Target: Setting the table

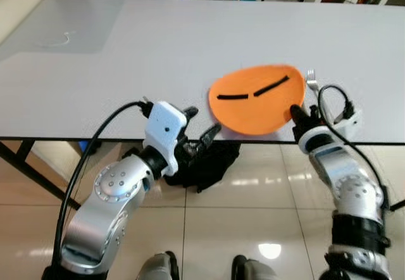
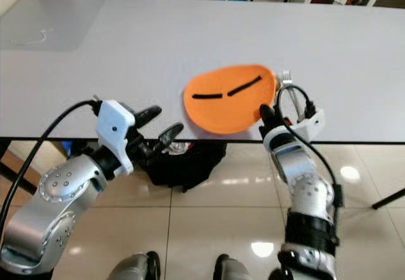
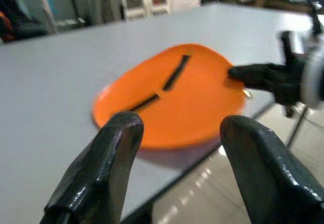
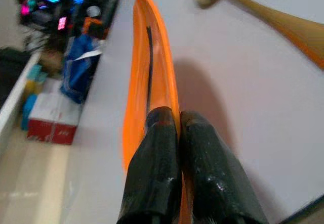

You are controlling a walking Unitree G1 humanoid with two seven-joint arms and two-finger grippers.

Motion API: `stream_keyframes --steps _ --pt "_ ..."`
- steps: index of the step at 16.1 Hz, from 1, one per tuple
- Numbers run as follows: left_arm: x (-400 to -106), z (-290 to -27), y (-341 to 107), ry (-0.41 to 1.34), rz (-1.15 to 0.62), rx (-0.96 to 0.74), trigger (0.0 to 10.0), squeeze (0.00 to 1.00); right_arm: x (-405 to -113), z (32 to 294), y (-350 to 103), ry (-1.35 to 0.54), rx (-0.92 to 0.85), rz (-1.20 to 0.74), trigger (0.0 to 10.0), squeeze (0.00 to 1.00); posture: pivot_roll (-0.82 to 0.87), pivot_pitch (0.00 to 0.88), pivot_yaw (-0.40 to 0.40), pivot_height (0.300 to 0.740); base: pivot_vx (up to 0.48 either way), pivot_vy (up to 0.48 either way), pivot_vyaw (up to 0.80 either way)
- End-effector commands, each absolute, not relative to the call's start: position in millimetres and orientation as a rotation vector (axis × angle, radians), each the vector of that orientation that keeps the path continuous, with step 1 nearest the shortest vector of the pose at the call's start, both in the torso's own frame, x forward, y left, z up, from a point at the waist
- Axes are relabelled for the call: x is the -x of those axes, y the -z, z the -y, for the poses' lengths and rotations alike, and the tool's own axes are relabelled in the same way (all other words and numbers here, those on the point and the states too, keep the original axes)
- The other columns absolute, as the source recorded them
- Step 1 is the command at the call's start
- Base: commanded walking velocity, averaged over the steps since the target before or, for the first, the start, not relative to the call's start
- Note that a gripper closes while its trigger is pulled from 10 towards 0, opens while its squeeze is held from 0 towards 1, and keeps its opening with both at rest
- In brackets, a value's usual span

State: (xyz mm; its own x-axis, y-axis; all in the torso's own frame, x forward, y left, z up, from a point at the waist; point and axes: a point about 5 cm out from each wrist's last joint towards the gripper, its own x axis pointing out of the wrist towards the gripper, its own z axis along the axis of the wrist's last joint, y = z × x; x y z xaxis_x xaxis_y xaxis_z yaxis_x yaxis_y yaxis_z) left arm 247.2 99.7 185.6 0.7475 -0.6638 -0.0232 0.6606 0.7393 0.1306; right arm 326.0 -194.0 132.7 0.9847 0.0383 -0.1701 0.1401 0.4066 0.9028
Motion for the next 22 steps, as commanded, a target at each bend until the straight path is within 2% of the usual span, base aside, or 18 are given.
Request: stream_keyframes --steps 1,5,6,7,8,9,13,15,18,22 --pt "-243.1 -95.6 -182.1 0.768 0.003 -0.134 10.0 0.00 -328.5 198.5 -137.9 0.066 -1.168 -0.122 10.0 0.00 0.03 0.152 0.023 0.740 0.000 0.000 0.00" --pt "-247.1 -92.5 -184.7 0.808 0.004 -0.130 10.0 0.00 -335.9 209.1 -121.1 0.150 -1.212 -0.123 10.0 0.00 0.04 0.133 0.052 0.740 0.000 0.000 0.00" --pt "-248.5 -92.1 -186.0 0.821 0.006 -0.131 10.0 0.00 -339.4 208.7 -113.3 0.158 -1.183 -0.177 10.0 0.00 0.04 0.127 0.055 0.740 0.000 0.000 0.00" --pt "-248.2 -91.7 -185.4 0.827 0.001 -0.130 10.0 0.00 -340.9 210.2 -112.9 0.158 -1.193 -0.169 10.0 0.04 0.05 0.120 0.052 0.740 0.000 0.000 0.00" --pt "-248.0 -92.7 -184.6 0.831 -0.005 -0.131 10.0 0.00 -343.5 210.9 -112.7 0.153 -1.208 -0.172 10.0 0.84 0.05 0.117 0.049 0.740 0.000 0.000 0.00" --pt "-246.7 -93.6 -184.2 0.831 -0.009 -0.136 10.0 0.00 -344.6 209.3 -111.0 0.131 -1.182 -0.211 10.0 0.91 0.06 0.111 0.042 0.740 0.000 0.000 0.00" --pt "-245.6 -95.0 -183.8 0.823 -0.014 -0.137 10.0 0.00 -344.1 202.4 -111.3 0.039 -1.122 -0.266 10.0 0.93 0.06 0.109 0.035 0.740 0.000 0.000 0.00" --pt "-247.2 -93.8 -183.6 0.821 -0.012 -0.133 10.0 0.00 -342.9 200.7 -111.3 -0.009 -1.097 -0.278 10.0 1.00 0.06 0.105 0.032 0.740 0.000 0.000 0.00" --pt "-248.5 -93.5 -184.0 0.820 -0.010 -0.132 10.0 0.00 -343.8 200.0 -111.1 -0.020 -1.092 -0.285 10.0 1.00 0.06 0.105 0.032 0.740 0.000 0.000 0.00" --pt "-250.8 -90.1 -184.6 0.833 -0.007 -0.133 10.0 0.00 -340.0 195.8 -92.1 -0.053 -0.919 -0.407 10.0 1.00 0.05 0.095 0.039 0.740 0.000 0.000 0.00"
